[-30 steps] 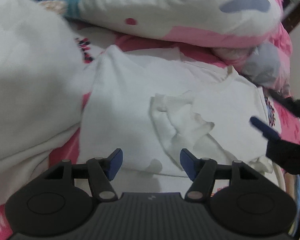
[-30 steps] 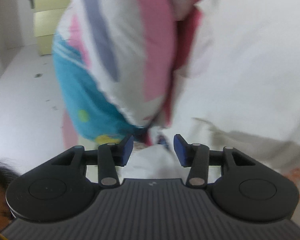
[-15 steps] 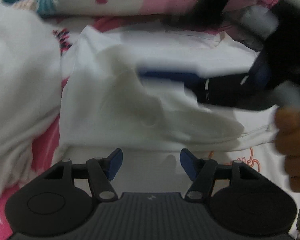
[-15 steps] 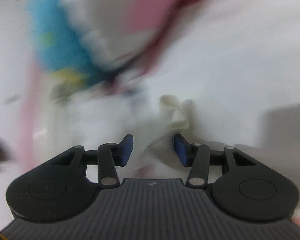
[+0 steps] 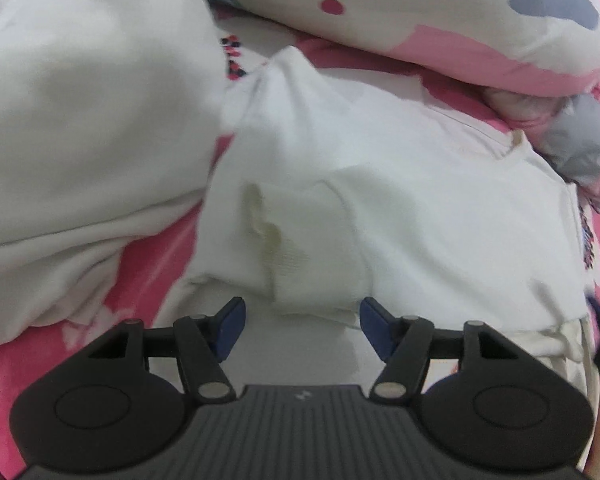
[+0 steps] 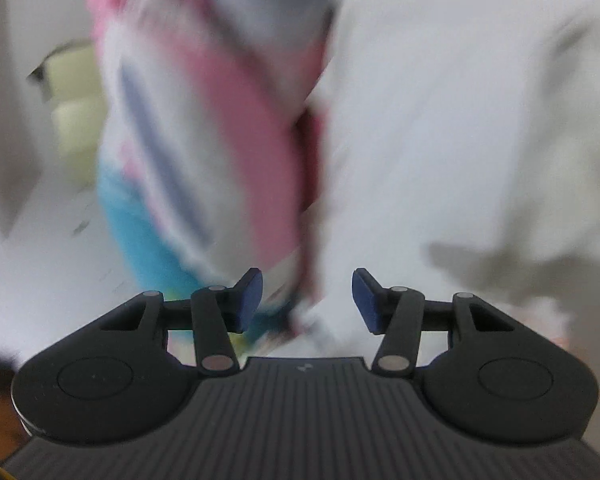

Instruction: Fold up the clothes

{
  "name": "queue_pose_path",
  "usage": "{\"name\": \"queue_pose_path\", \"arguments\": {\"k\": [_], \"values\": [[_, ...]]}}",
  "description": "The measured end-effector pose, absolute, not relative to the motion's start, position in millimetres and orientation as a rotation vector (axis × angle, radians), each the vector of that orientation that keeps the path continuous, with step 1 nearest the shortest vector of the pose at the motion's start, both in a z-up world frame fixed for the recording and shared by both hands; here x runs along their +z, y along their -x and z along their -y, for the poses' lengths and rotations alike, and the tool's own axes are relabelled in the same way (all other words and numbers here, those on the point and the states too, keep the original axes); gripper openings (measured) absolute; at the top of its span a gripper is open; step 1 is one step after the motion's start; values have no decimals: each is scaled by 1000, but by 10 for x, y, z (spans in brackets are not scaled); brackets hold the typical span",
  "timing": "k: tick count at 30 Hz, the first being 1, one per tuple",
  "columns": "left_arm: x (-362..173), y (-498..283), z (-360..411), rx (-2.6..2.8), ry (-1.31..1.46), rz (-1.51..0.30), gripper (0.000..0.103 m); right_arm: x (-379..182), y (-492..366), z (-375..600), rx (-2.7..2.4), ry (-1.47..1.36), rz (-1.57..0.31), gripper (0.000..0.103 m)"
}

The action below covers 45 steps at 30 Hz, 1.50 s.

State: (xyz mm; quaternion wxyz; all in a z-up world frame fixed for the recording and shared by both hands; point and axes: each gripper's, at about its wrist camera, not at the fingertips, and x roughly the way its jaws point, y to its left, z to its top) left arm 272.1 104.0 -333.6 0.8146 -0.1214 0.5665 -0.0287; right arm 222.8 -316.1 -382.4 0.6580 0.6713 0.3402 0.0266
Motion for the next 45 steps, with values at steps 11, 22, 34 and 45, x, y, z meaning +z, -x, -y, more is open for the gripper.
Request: {"name": "queue_pose_path", "arguments": {"k": [11,22,34,45], "values": [[-3373,-2839,-956,-13,234,-1185,38,-3794,-2090,3788,-246,-1318,-769,45],[-3375,-2814,-922,19,246,-1168,24,-3455,-2386,3451,-166,-314,-1006,35],[-3311,-2672,-821,43,212,-1116,11,-3636,-2379,3418,-137,-53,-991,6],[-3327,-2594,-766,-13,91,-1113,19,-3600,-2324,3508,-239,-74,-1105,40]]}}
